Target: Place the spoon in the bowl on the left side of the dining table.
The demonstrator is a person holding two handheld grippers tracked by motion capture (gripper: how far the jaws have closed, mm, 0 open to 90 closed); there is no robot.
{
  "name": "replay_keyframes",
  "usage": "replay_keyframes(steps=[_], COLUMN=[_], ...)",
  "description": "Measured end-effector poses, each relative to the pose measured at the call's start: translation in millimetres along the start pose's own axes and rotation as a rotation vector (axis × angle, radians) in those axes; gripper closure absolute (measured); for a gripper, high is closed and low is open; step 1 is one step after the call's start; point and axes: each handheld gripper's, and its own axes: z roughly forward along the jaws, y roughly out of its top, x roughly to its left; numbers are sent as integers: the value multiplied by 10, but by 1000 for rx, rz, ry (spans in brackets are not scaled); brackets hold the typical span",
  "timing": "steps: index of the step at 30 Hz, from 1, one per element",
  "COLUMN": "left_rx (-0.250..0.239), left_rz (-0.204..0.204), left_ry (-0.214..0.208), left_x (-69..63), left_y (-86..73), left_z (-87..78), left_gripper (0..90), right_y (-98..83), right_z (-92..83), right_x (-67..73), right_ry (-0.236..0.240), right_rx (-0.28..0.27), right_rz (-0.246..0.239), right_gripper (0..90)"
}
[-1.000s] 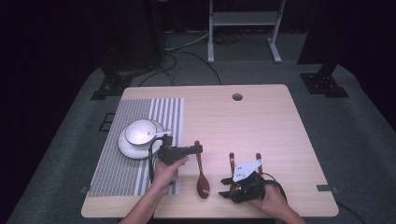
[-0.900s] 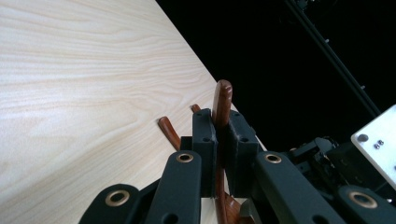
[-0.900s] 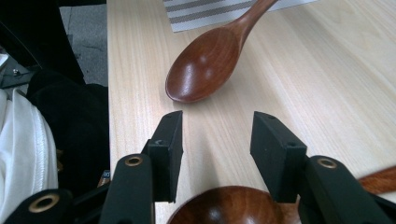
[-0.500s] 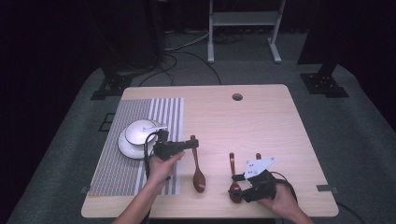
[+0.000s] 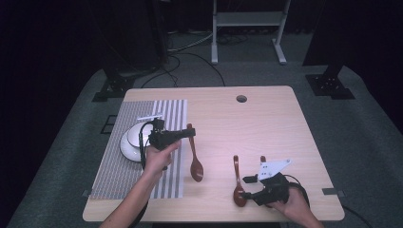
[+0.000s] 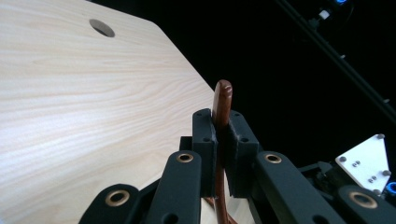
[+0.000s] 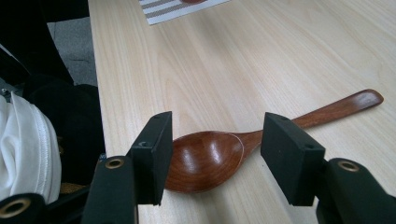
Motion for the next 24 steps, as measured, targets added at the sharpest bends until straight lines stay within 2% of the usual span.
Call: replay_keyframes(steps=[8,16,24], left_rx=[-5,-21,-71], left_rz=[10,19,-30], left_ry=[11,54,88], left_x=[14,116,265], left_y=[119,297,426], left_z=[-64,-203,-432], left_gripper=[841,841,841], right_y=[3,-5,-2], right_z=[-24,-47,-47], right_x=[-15,-17,-23], right_ry=[0,-5,-6], right_rx=[-10,-12,-14], right_rz=[4,9,10], right_gripper=[425,425,425])
